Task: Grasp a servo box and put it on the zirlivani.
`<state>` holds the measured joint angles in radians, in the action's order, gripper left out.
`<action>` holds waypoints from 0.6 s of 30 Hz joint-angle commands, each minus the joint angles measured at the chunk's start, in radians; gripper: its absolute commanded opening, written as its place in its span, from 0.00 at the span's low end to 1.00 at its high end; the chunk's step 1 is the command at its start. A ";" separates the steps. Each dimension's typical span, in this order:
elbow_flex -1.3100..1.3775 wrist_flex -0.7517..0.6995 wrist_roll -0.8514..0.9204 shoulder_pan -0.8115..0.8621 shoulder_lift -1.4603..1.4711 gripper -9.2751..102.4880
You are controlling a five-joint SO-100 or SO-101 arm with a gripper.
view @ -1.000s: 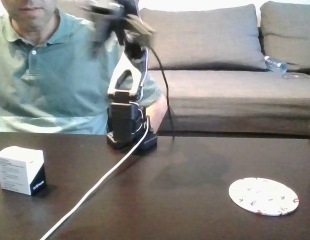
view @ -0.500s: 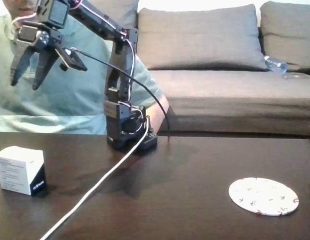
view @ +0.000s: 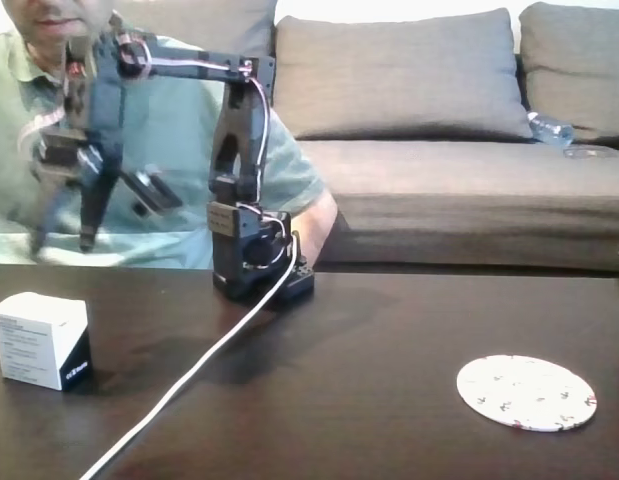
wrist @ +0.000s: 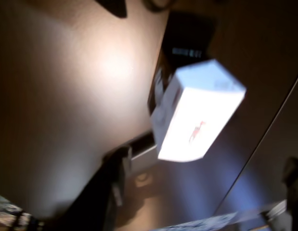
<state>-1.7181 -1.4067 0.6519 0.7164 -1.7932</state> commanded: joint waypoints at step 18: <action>-0.012 0.138 0.097 0.107 0.038 0.43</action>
<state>-1.7365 -1.3008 0.7624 0.8115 -1.7733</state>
